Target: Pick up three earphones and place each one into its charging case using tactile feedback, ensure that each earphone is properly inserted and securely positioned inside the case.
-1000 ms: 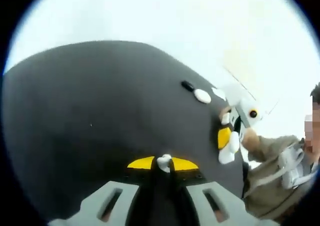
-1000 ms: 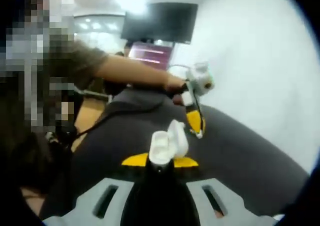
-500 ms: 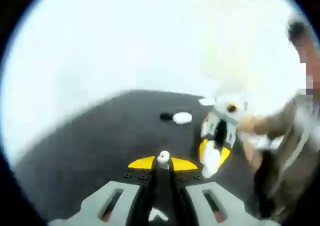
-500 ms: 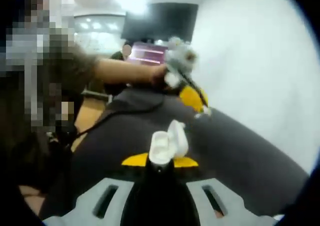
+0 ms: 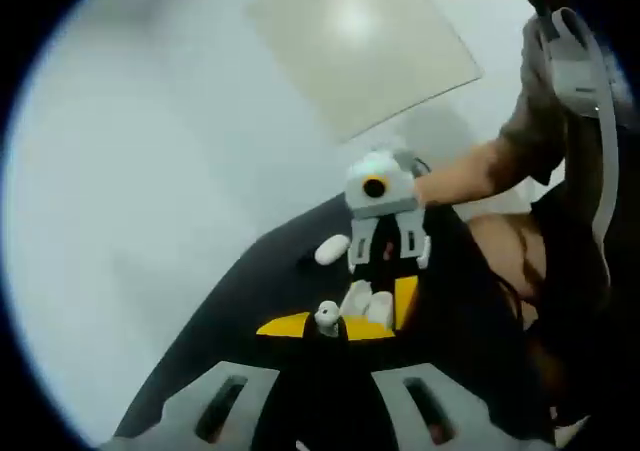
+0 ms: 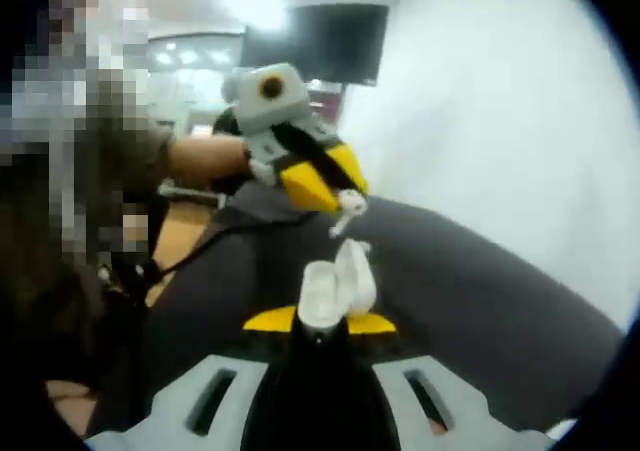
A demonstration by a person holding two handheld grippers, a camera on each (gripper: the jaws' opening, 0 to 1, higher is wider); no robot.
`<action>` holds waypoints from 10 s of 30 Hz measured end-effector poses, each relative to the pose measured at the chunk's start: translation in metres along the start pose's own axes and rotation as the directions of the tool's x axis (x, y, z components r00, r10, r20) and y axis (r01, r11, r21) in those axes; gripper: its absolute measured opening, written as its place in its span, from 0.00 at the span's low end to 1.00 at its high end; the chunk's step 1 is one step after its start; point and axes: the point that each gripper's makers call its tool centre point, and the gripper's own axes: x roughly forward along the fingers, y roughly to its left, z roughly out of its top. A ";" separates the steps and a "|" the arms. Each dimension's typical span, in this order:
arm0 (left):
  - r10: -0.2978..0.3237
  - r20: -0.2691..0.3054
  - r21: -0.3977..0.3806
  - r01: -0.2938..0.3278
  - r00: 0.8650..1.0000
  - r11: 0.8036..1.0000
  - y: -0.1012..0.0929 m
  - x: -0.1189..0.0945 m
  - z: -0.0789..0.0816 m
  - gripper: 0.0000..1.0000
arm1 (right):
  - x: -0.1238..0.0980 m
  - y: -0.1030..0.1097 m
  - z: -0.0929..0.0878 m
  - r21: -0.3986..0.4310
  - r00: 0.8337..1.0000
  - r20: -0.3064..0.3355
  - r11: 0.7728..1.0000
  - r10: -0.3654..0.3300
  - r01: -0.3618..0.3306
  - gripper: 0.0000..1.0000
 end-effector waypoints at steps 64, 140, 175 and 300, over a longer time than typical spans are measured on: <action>-0.183 0.092 -0.495 0.204 0.979 0.844 -0.047 -0.013 -0.049 0.22 | 0.014 0.023 0.006 -0.022 0.992 -0.047 0.992 0.120 -0.121 0.17; -0.181 0.089 -0.440 0.201 0.979 0.875 -0.054 -0.004 -0.049 0.13 | -0.004 0.014 0.067 -0.473 0.995 -0.011 0.877 -0.102 0.084 0.13; -0.181 0.092 -0.437 0.203 0.979 0.876 -0.055 -0.007 -0.050 0.13 | 0.009 0.030 0.040 -0.722 0.977 -0.182 0.690 -0.107 -0.059 0.12; -0.061 0.093 -0.258 0.084 0.994 0.963 -0.038 -0.006 -0.050 0.35 | 0.024 -0.004 0.013 0.290 0.998 0.023 0.955 0.060 -0.064 0.21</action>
